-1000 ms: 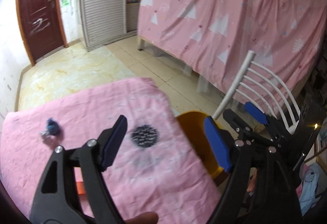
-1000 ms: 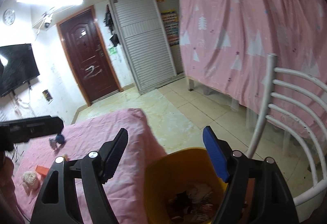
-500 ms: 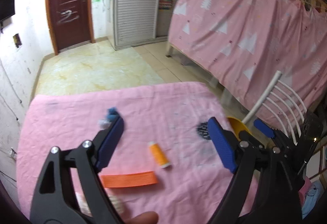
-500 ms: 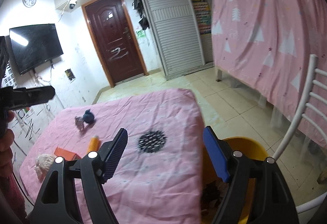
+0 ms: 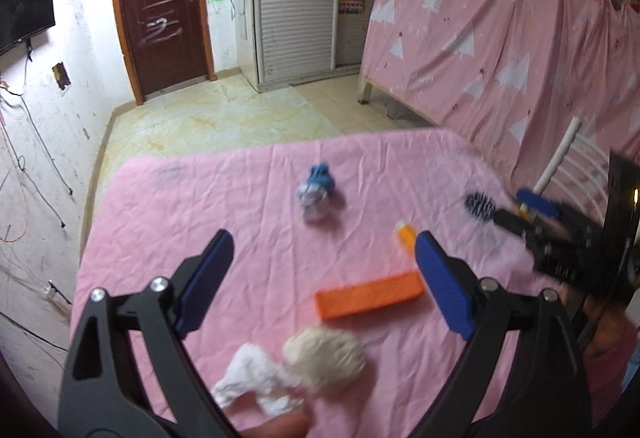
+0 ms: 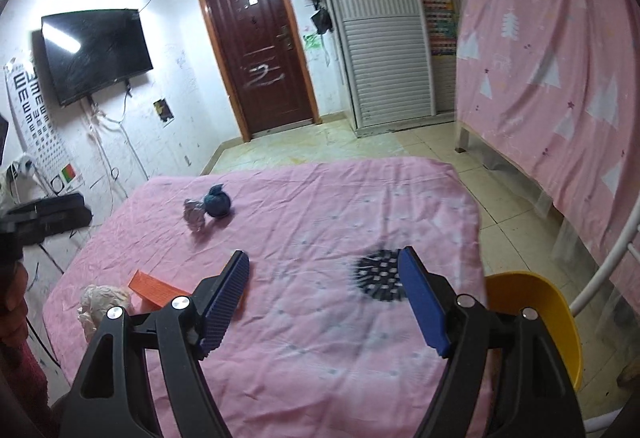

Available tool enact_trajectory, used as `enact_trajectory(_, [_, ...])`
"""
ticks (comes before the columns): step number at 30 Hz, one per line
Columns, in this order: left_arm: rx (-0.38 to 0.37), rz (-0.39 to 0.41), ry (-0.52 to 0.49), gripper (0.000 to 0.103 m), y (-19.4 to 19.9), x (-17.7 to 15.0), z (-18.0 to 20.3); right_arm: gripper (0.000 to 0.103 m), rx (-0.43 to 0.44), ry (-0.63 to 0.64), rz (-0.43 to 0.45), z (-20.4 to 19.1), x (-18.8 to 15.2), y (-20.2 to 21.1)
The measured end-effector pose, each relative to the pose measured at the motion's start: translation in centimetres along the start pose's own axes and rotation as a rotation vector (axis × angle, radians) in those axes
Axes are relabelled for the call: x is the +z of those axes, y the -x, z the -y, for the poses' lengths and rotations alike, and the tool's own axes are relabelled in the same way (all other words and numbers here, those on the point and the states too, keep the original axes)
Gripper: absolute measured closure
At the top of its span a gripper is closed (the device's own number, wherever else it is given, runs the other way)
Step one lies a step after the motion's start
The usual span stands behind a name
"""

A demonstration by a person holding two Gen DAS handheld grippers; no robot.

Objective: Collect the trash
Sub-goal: 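Grasp the white paper ball with the left tool while the right tool grasps the yellow thread spool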

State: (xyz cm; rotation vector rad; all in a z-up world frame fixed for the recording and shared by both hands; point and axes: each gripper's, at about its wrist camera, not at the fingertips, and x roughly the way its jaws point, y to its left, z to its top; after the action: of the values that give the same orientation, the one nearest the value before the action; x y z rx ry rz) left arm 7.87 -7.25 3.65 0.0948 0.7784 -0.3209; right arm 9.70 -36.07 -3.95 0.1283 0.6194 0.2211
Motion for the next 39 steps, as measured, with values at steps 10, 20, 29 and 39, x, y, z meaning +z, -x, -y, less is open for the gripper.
enact_trajectory(10, [-0.054,-0.047,-0.079,0.015,-0.8,-4.0,-1.1,0.032,0.021,0.062,-0.054,-3.7,0.1,-2.6])
enact_trajectory(20, [-0.125,-0.088,-0.168,0.024,-2.5,-6.1,-0.4,0.032,0.004,0.083,-0.092,-5.1,0.2,-4.0])
enact_trajectory(29, [-0.149,-0.099,-0.21,0.049,-3.8,-7.4,-0.3,0.032,-0.015,0.098,-0.129,-5.9,0.2,-5.4])
enact_trajectory(39, [-0.189,0.009,-0.093,0.049,-0.6,-5.7,-3.9,0.033,-0.077,0.184,-0.219,-6.8,0.2,-7.8])
